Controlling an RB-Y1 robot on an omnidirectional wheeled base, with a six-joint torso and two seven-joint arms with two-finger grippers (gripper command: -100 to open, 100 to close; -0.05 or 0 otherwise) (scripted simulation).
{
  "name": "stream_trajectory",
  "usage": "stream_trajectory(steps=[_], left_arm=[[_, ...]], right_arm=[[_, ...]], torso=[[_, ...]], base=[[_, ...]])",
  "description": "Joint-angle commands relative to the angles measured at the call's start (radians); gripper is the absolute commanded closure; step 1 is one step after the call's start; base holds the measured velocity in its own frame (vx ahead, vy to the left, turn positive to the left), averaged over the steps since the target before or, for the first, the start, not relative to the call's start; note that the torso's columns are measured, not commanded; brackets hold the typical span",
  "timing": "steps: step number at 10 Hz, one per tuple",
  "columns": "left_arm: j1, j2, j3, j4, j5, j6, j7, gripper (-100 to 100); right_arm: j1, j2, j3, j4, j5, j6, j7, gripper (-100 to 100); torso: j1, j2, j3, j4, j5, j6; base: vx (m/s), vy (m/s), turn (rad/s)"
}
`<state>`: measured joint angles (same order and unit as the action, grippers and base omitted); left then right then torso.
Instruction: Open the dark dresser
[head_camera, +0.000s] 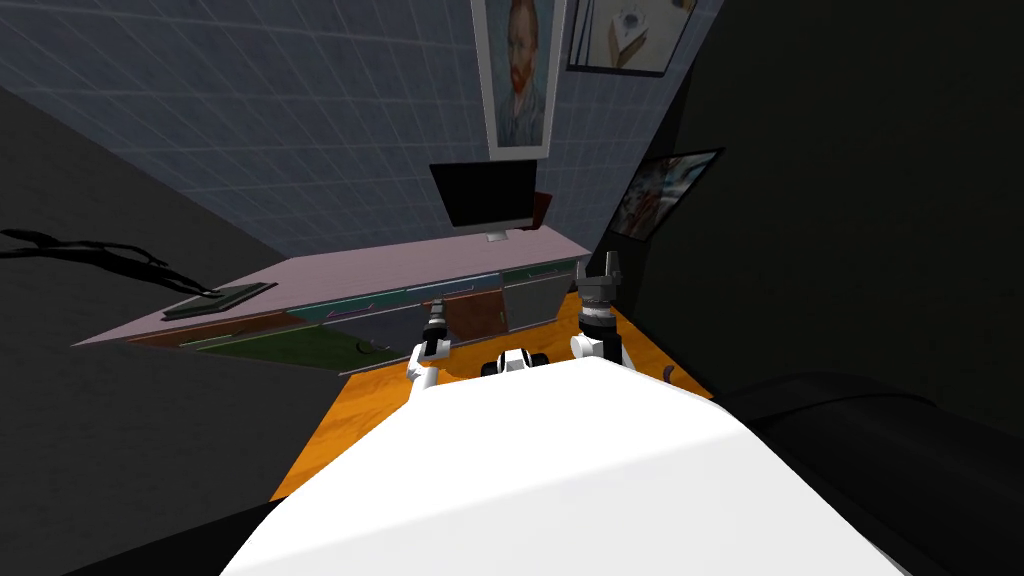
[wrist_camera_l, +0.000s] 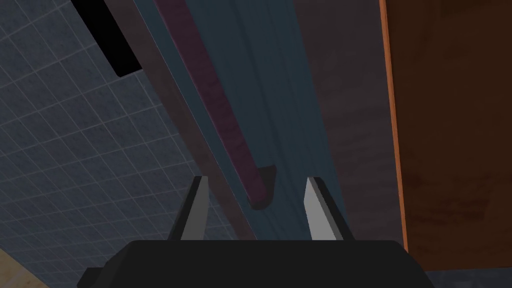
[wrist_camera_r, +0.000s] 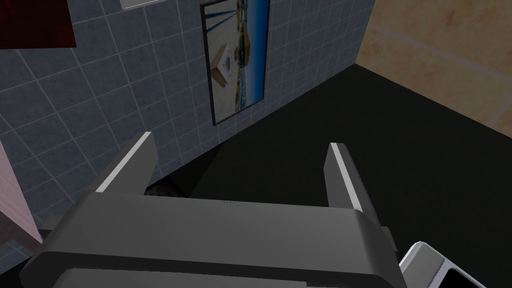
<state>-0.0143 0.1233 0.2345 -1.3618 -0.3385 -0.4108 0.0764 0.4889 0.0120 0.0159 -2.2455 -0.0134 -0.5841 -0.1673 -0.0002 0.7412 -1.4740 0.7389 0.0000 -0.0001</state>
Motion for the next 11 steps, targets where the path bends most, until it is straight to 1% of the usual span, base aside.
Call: stream_trajectory(steps=[1,4,5,6,11], left_arm=[[0.003,0.004,-0.005,-0.01,-0.002,0.008,0.007,100],[0.008,0.009,-0.013,-0.024,-0.004,0.02,0.016,100],[0.009,0.006,-0.012,-0.019,-0.004,0.018,0.014,100],[-0.007,0.02,-0.016,-0.032,-0.004,0.06,0.026,-100],[-0.057,0.055,-0.024,-0.071,-0.002,0.159,0.054,-100]], right_arm=[[0.0,0.0,0.0,0.0,0.0,0.0,0.0,0],[0.0,0.0,0.0,0.0,0.0,0.0,0.0,0],[0.0,0.0,0.0,0.0,0.0,0.0,0.0,0],[0.0,0.0,0.0,0.0,0.0,0.0,0.0,0],[0.0,0.0,0.0,0.0,0.0,0.0,0.0,0]], torso=[[-0.002,0.003,0.001,0.0,0.0,0.0],[-0.001,0.0,0.0,0.001,-0.001,0.0],[-0.001,-0.001,-0.001,0.001,-0.001,0.0],[-0.001,-0.007,-0.004,0.001,-0.002,0.0],[0.0,-0.003,-0.002,-0.001,0.0,0.0]], base=[[-0.174,-0.029,0.022],[-0.198,-0.013,0.009],[-0.092,-0.014,0.0],[-0.055,-0.001,-0.037],[-0.049,0.002,-0.027]])
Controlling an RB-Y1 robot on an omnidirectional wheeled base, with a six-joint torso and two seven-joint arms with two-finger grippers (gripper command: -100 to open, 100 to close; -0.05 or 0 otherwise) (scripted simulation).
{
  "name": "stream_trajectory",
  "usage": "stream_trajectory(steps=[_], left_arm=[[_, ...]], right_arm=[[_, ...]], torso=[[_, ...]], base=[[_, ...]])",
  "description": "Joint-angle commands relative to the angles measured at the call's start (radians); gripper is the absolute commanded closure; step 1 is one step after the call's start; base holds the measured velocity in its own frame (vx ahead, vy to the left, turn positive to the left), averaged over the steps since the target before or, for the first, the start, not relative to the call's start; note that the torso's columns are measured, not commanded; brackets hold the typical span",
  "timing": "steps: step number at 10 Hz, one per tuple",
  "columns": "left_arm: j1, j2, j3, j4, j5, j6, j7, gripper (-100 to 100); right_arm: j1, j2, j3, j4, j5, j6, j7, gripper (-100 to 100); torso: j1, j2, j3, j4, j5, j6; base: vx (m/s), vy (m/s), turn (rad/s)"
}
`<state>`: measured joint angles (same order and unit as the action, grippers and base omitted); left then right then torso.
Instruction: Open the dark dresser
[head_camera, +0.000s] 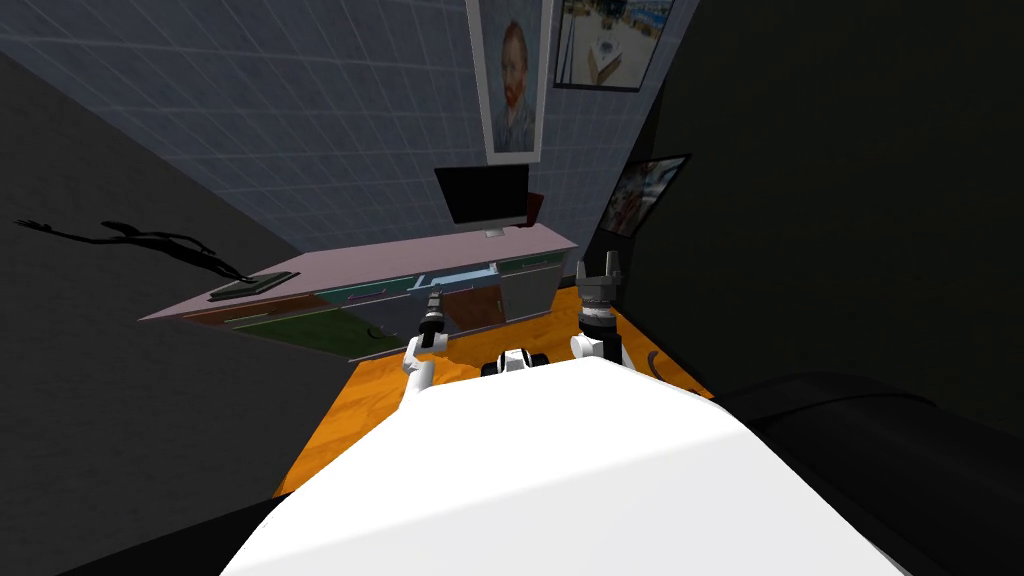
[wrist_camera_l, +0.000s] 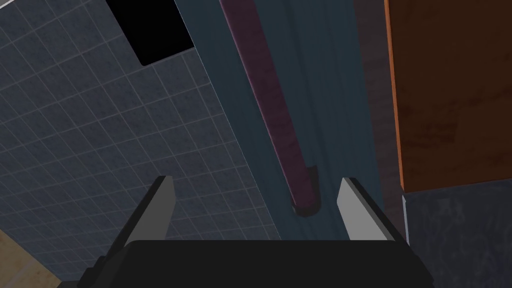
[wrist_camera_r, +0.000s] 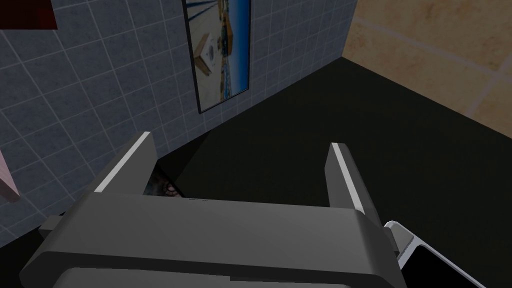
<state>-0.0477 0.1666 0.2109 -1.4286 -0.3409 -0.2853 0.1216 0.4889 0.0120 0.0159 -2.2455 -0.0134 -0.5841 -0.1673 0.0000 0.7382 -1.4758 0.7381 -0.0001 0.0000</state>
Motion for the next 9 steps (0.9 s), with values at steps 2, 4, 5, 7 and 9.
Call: stream_trajectory(steps=[2,4,5,7,9], left_arm=[[-0.043,0.026,-0.004,-0.02,0.001,0.073,0.02,-100],[-0.047,0.031,-0.004,-0.02,0.002,0.078,0.023,-100],[-0.048,0.032,-0.004,-0.021,0.003,0.082,0.025,0],[-0.048,0.032,-0.004,-0.021,0.003,0.082,0.025,0],[-0.048,0.032,-0.004,-0.021,0.003,0.082,0.025,0]], right_arm=[[0.0,0.0,0.0,0.0,0.0,0.0,0.0,0],[0.0,0.0,0.0,0.0,0.0,0.0,0.0,0],[0.0,0.0,0.0,0.0,0.0,0.0,0.0,0],[0.0,0.0,0.0,0.0,0.0,0.0,0.0,0],[0.0,0.0,0.0,0.0,0.0,0.0,0.0,0]], torso=[[0.0,0.0,0.0,0.0,0.0,0.0],[0.0,0.0,0.0,0.0,0.0,0.0],[0.0,-0.001,0.0,0.0,0.0,0.0],[0.0,-0.001,-0.001,0.0,0.0,0.0],[0.0,0.0,0.0,0.0,0.0,0.0]], base=[[-0.043,0.0,-0.026],[-0.034,0.0,-0.016],[0.0,0.0,0.0],[0.0,0.0,0.0],[0.0,0.0,0.0]])
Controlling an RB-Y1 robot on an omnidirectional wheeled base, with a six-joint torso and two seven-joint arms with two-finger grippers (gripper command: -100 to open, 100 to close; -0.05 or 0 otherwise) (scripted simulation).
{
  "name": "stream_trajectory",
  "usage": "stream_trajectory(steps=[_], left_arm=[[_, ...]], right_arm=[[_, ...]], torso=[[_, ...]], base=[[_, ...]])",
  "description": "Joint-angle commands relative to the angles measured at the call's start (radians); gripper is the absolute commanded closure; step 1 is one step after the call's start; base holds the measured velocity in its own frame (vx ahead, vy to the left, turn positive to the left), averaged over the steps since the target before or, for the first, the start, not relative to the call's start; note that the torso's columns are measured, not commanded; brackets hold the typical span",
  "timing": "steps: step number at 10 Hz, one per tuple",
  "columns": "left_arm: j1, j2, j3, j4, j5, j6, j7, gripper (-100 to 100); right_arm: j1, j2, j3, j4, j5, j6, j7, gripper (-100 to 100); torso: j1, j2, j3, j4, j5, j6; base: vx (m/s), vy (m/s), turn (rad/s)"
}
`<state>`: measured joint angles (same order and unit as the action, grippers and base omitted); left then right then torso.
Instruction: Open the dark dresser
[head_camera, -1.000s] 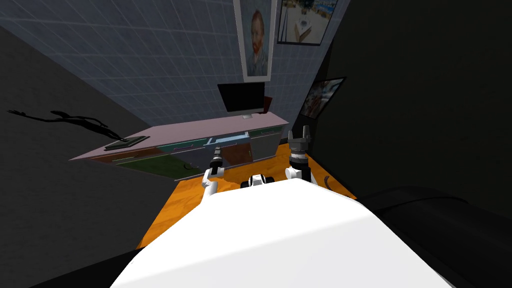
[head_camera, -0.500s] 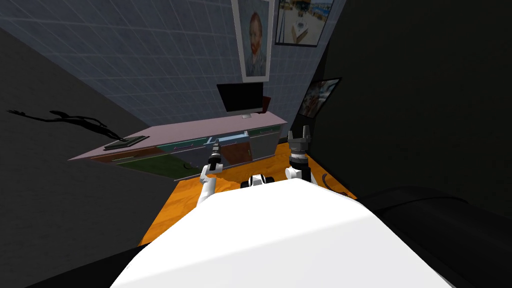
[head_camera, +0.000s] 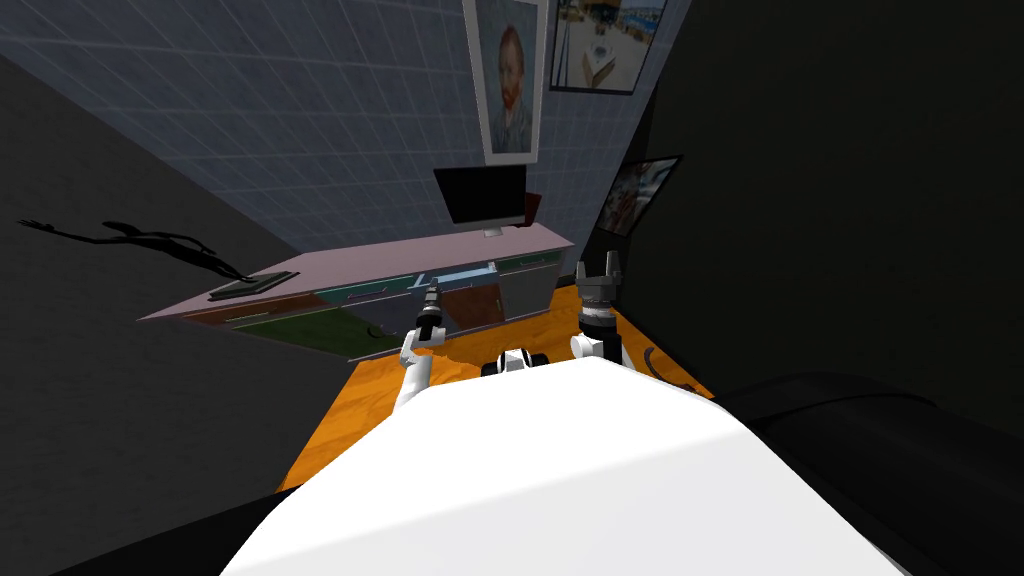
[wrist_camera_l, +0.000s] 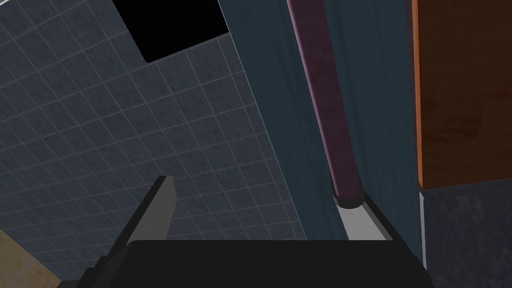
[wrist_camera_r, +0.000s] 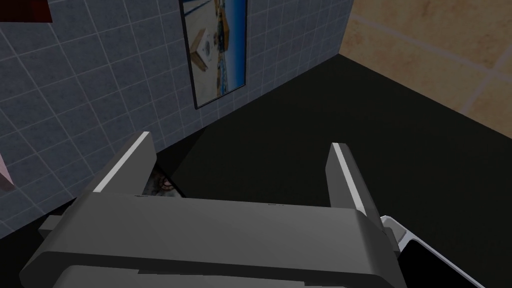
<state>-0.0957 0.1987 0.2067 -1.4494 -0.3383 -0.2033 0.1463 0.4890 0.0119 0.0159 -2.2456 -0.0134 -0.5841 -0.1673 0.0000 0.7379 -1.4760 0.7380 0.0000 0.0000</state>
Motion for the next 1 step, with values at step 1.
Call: stream_trajectory(steps=[1], left_arm=[[0.0,0.0,0.0,0.0,0.0,0.0,0.0,0]], right_arm=[[0.0,0.0,0.0,0.0,0.0,0.0,0.0,0]], torso=[[0.0,0.0,0.0,0.0,0.0,0.0]], base=[[0.0,0.0,0.0]])
